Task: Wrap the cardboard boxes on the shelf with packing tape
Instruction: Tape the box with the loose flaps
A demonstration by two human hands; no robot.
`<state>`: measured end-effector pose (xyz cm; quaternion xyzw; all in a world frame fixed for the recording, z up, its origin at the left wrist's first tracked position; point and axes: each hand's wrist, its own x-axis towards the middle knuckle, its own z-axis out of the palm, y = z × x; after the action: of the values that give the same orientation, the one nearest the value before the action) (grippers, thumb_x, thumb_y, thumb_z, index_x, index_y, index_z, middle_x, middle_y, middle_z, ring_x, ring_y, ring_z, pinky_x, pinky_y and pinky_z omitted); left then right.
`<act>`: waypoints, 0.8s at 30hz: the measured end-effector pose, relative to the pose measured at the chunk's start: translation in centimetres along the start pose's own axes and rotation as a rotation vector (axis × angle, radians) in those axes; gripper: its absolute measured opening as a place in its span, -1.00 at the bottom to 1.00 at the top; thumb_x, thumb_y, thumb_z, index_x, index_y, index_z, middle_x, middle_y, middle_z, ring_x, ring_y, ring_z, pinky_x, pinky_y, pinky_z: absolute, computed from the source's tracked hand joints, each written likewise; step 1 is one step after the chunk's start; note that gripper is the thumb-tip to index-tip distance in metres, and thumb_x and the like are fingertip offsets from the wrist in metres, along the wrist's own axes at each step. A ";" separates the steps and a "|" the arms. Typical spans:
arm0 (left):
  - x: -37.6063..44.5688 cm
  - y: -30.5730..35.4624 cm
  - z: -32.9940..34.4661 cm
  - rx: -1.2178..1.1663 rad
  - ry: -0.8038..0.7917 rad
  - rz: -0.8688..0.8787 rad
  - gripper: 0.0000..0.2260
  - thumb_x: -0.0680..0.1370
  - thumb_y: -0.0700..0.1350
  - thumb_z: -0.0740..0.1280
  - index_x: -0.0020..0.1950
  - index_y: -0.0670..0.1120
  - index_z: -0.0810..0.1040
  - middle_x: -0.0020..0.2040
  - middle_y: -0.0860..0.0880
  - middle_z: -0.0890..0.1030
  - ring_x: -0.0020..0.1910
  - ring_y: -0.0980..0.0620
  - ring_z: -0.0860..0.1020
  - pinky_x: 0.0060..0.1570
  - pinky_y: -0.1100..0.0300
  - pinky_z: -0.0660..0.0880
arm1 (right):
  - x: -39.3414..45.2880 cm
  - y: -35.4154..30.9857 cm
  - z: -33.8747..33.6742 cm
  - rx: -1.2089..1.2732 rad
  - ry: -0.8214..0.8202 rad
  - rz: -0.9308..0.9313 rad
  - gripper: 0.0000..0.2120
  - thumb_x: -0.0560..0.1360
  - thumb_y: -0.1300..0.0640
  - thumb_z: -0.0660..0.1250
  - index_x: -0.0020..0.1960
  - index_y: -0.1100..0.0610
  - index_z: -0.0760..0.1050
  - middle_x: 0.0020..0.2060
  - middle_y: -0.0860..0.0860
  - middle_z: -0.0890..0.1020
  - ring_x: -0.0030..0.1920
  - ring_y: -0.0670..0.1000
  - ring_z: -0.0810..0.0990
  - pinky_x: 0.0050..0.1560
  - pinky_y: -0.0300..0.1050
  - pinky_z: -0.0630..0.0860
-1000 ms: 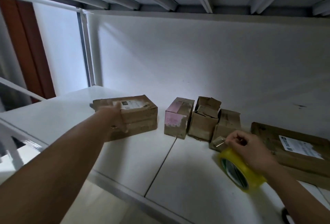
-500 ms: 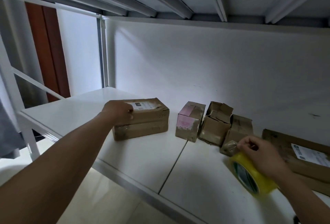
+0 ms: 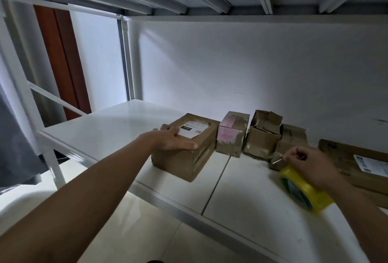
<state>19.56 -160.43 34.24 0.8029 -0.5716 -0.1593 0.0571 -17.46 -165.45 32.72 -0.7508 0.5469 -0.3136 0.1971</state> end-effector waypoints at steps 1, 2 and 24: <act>-0.1 0.2 0.2 -0.008 -0.042 -0.029 0.18 0.01 0.64 0.14 0.55 0.15 0.01 0.56 -0.01 0.00 0.52 -0.20 -0.02 0.40 -0.27 0.08 | 0.0 -0.1 0.1 -0.007 0.002 -0.006 -0.87 0.52 0.13 0.35 -0.20 0.04 0.57 -0.24 -0.03 0.60 -0.21 -0.04 0.51 -0.28 -0.19 0.38; -0.3 0.6 0.2 0.004 -0.066 -0.048 0.25 -0.02 0.67 0.13 0.56 0.13 -0.04 0.58 -0.02 -0.08 0.53 -0.21 -0.10 0.41 -0.29 0.04 | -0.1 -0.3 0.2 -0.010 -0.002 -0.008 -0.88 0.52 0.14 0.35 -0.20 0.05 0.57 -0.25 -0.04 0.60 -0.21 -0.05 0.51 -0.25 -0.18 0.41; -3.3 -4.2 -1.9 -0.940 -0.309 -0.054 -0.70 0.57 -0.02 0.17 0.14 -0.17 0.53 0.03 -0.14 0.52 -0.03 -0.07 0.53 -0.01 -0.13 0.58 | -0.6 -0.5 1.0 0.050 -0.025 -0.043 -0.88 0.49 0.20 0.38 -0.22 0.14 0.59 -0.23 0.04 0.64 -0.15 0.06 0.57 -0.04 -0.01 0.52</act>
<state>22.95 -156.14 35.54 0.6717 -0.4188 -0.5184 0.3236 -16.52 -164.76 32.17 -0.7611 0.5201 -0.3218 0.2158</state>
